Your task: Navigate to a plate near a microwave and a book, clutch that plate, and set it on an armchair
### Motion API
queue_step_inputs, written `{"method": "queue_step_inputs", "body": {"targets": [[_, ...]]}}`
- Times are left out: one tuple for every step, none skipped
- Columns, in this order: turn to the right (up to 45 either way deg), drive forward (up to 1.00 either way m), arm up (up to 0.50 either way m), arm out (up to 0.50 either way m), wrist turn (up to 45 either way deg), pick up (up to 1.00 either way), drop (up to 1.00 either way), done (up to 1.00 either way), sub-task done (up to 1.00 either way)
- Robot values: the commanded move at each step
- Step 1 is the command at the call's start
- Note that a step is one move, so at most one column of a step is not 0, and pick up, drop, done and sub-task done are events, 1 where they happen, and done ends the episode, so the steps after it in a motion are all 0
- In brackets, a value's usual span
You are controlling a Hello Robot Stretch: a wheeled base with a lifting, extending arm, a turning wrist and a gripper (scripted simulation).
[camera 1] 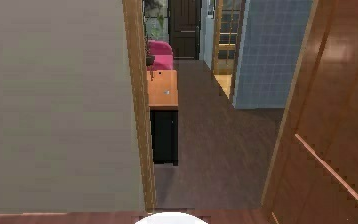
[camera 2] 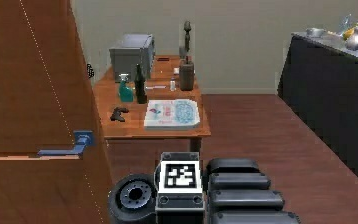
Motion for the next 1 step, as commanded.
{"method": "queue_step_inputs", "body": {"targets": [[0.0, 0.1, 0.0, 0.0, 0.0, 0.0, 0.0, 0.0, 0.0]]}}
